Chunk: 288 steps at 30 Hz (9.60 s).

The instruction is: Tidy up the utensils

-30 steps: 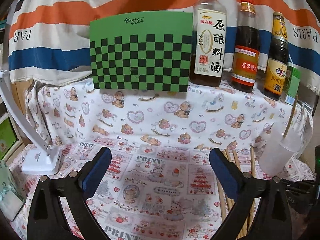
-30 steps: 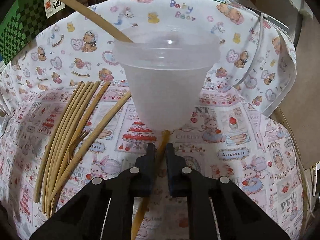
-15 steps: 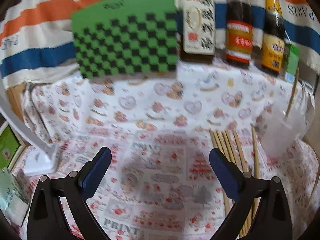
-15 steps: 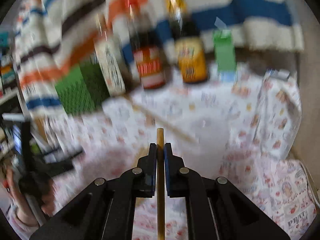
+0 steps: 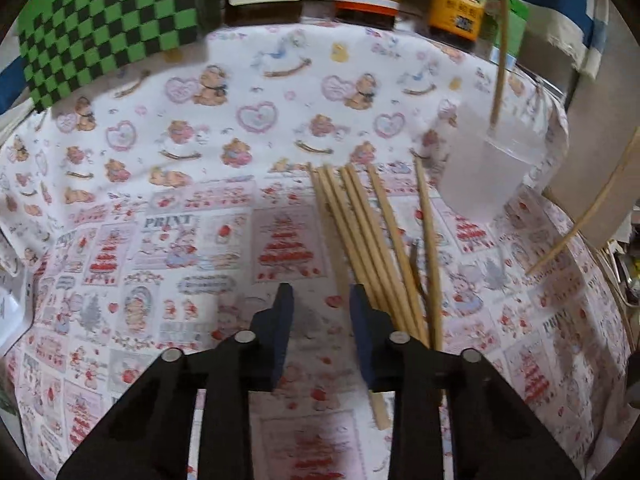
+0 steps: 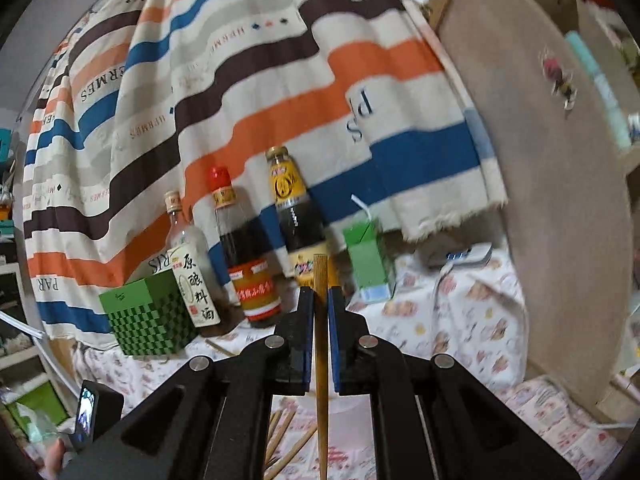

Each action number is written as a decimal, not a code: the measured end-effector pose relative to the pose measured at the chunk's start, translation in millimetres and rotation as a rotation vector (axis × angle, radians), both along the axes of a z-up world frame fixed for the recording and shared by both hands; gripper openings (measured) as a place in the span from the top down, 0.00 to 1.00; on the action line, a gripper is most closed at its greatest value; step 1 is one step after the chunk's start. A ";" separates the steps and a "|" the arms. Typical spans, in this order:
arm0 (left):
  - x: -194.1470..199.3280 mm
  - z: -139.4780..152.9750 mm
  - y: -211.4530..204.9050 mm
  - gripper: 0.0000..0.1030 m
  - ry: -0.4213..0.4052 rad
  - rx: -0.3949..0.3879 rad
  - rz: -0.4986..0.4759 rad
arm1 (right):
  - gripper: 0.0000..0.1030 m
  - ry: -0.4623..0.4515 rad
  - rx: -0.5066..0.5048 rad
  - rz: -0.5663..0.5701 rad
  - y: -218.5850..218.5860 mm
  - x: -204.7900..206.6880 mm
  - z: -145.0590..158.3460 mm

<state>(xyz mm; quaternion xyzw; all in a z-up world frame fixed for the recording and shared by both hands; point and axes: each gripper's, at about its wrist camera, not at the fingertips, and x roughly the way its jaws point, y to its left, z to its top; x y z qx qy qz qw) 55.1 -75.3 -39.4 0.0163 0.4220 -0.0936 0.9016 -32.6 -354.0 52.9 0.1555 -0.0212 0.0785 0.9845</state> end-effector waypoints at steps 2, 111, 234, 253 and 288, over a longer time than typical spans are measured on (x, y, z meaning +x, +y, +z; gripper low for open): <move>0.3 -2.2 -2.7 0.79 0.019 -0.009 -0.008 | 0.92 -0.006 -0.008 -0.009 0.3 -1.6 -0.6; 28.8 169.2 -70.2 0.94 -0.490 -0.350 -0.050 | 0.92 -0.111 0.237 -0.237 -44.8 79.3 30.9; -7.8 43.5 77.6 0.01 -0.294 -0.035 0.359 | 0.81 0.804 -0.461 0.317 142.4 94.7 -126.6; -14.3 48.3 72.6 0.01 -0.335 0.011 0.350 | 0.99 0.727 -0.379 0.253 123.1 81.7 -93.7; -0.9 33.4 82.3 0.01 -0.196 -0.083 0.316 | 0.92 0.857 -0.409 0.313 132.3 97.0 -122.9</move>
